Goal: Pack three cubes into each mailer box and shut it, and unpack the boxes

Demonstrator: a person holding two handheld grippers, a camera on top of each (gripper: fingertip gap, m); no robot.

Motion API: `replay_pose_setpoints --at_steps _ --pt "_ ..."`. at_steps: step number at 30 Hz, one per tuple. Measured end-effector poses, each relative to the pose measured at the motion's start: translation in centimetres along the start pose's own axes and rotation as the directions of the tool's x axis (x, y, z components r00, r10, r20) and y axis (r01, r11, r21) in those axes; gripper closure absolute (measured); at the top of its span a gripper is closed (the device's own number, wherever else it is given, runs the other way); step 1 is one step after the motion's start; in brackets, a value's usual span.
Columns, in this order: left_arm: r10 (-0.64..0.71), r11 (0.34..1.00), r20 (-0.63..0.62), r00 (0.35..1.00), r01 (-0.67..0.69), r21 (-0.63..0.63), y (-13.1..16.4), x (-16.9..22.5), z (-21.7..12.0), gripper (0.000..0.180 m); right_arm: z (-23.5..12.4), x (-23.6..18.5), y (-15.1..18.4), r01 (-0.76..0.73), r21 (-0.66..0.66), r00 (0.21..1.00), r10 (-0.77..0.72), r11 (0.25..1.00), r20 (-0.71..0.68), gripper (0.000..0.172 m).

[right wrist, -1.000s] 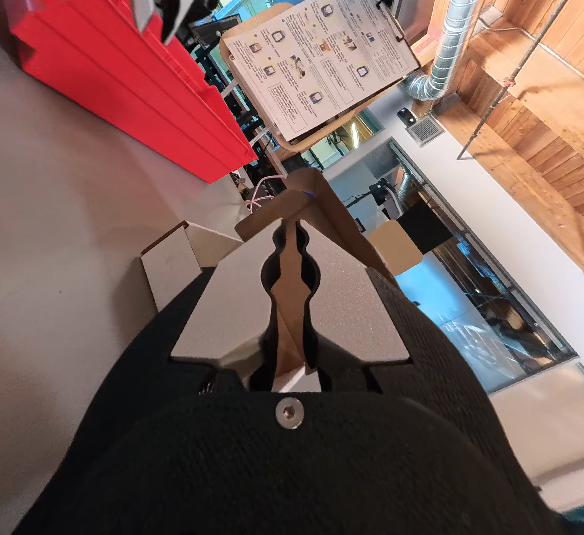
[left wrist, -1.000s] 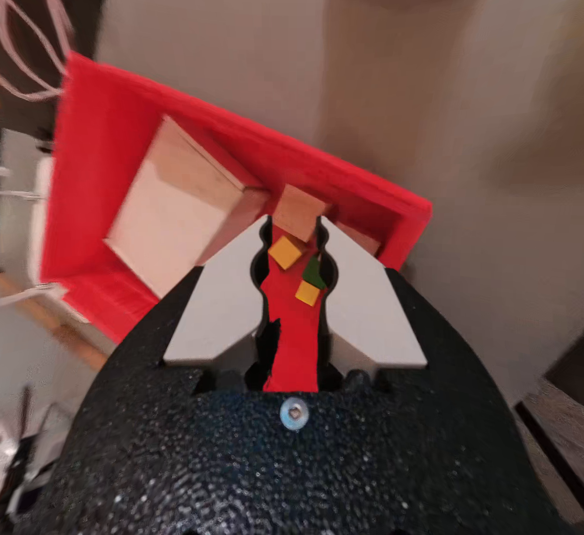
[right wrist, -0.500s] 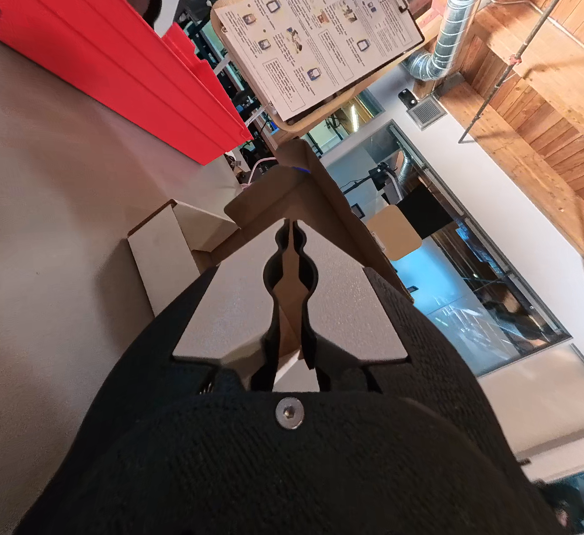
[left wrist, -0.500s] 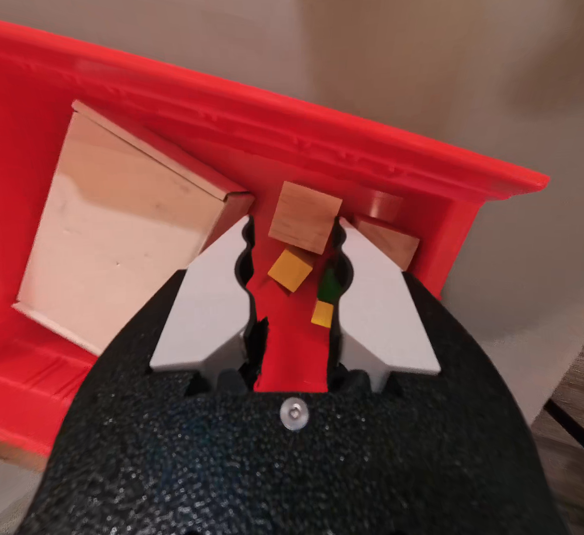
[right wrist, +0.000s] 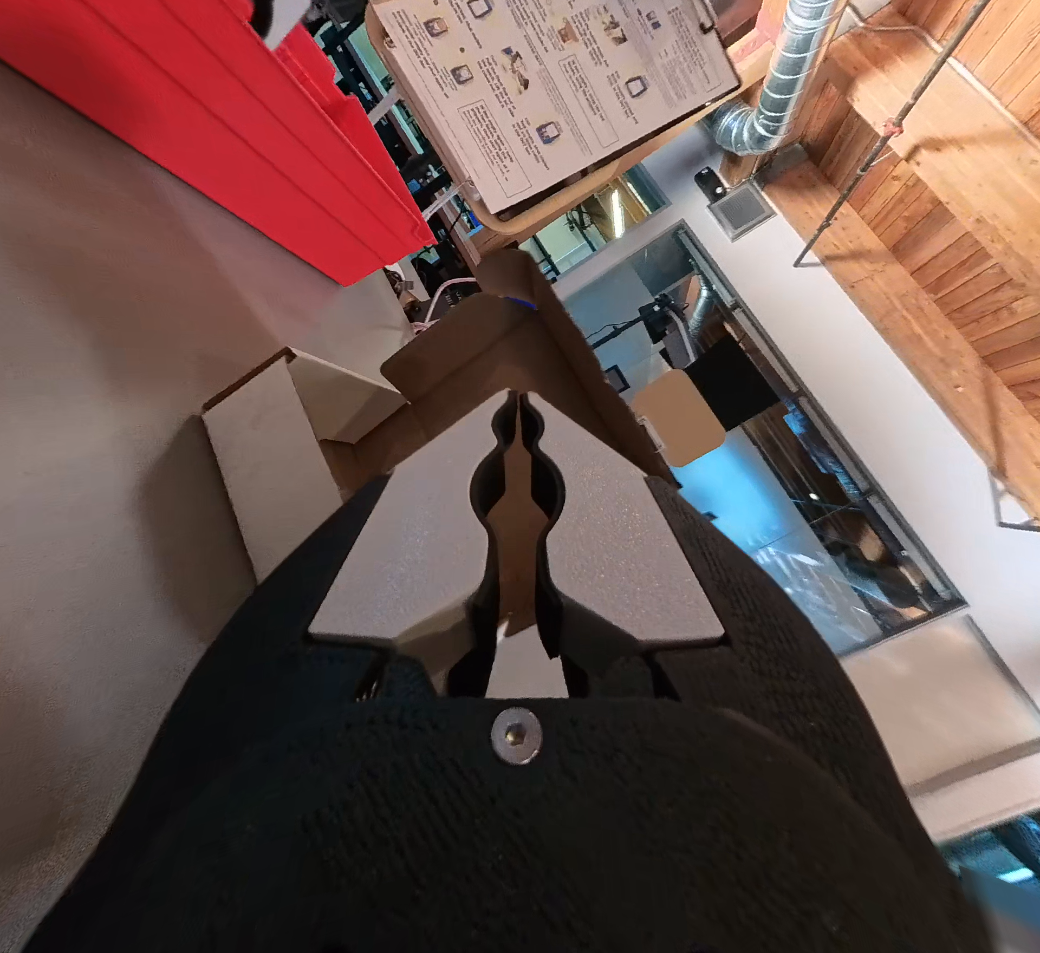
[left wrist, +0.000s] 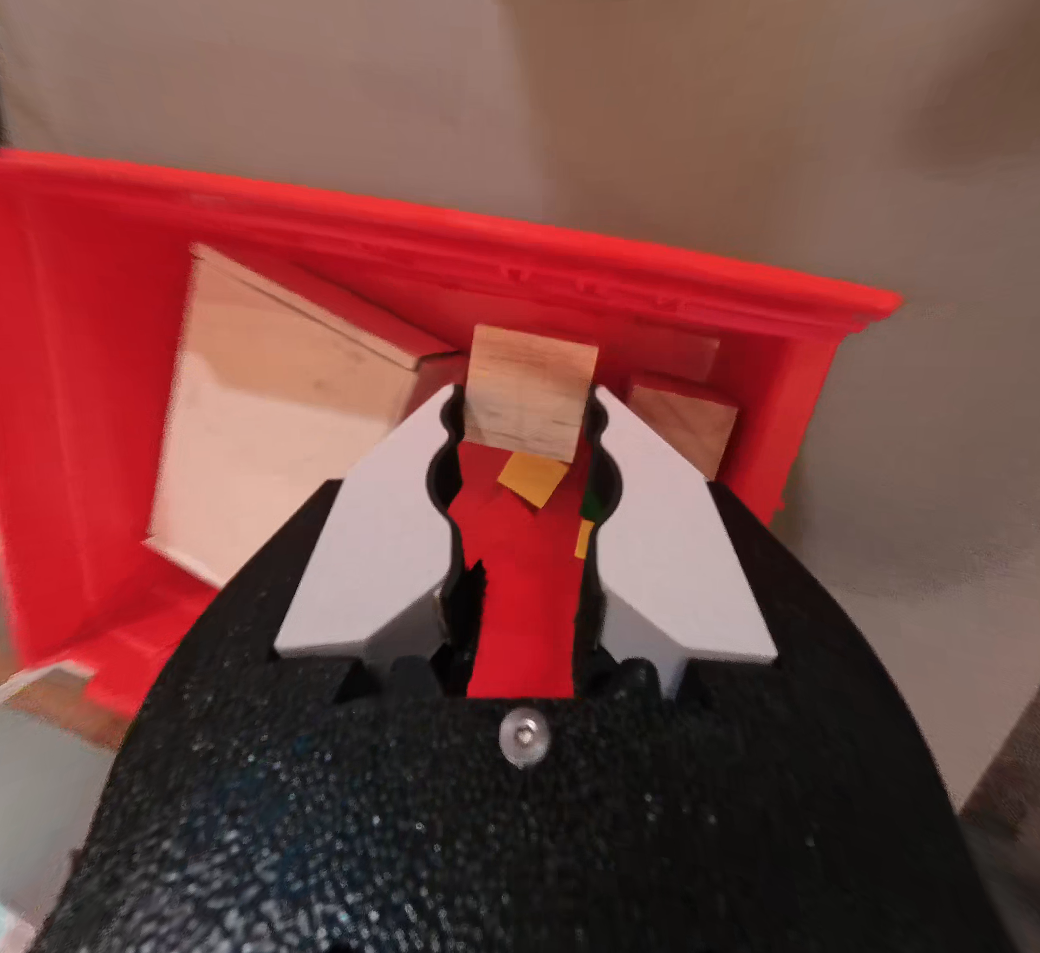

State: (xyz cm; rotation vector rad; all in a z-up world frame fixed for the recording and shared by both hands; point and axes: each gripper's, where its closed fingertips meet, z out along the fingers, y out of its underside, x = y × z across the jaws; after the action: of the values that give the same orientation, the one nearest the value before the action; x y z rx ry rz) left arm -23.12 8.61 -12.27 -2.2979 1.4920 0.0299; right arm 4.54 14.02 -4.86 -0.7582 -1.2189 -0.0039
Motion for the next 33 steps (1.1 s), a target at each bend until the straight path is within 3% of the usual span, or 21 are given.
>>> replay_pose_setpoints --at_steps 1,4,7,9,12,17,25,29,33 --pt "0.006 0.999 0.056 0.998 -0.008 0.031 -0.8 -0.4 -1.4 0.139 -0.2 0.5 -0.2 0.011 0.006 1.0 -0.011 1.0 -0.02 0.172" --pt "0.023 0.983 0.29 0.957 -0.073 0.165 -5.1 -1.6 -7.0 0.139 -1.1 2.4 -1.5 -0.005 0.081 0.995 0.012 0.997 -0.095 0.172" --pt "0.092 0.901 0.374 0.923 -0.237 0.363 -12.7 1.2 -10.7 0.139 -2.9 5.6 -2.7 -0.022 0.175 0.969 0.064 0.984 -0.237 0.172" --pt "0.167 0.858 0.376 0.912 -0.322 0.4 -17.0 3.7 -10.2 0.139 -4.1 7.9 -2.4 -0.042 0.198 0.941 0.105 0.979 -0.323 0.17" --pt "0.151 0.886 0.409 0.9 -0.307 0.347 -21.2 5.1 -7.5 0.138 -4.7 9.9 0.0 -0.099 0.157 0.916 0.152 0.983 -0.371 0.167" --pt "0.163 0.865 0.264 0.951 -0.266 0.426 -28.2 7.7 -2.0 0.139 -6.3 12.2 1.7 -0.139 0.159 0.87 0.197 0.977 -0.451 0.167" --pt "0.117 0.947 0.202 0.972 -0.171 0.273 -31.0 4.8 6.5 0.139 -6.8 12.6 0.8 -0.129 0.186 0.864 0.203 0.974 -0.461 0.167" --pt "0.093 0.977 0.17 0.981 -0.122 0.173 -30.5 4.1 9.0 0.139 -6.7 12.4 0.5 -0.117 0.187 0.867 0.192 0.975 -0.459 0.164" --pt "0.083 0.979 0.078 0.994 -0.095 0.178 -31.3 5.1 10.3 0.139 -6.6 12.3 0.2 -0.119 0.19 0.87 0.194 0.975 -0.453 0.164"
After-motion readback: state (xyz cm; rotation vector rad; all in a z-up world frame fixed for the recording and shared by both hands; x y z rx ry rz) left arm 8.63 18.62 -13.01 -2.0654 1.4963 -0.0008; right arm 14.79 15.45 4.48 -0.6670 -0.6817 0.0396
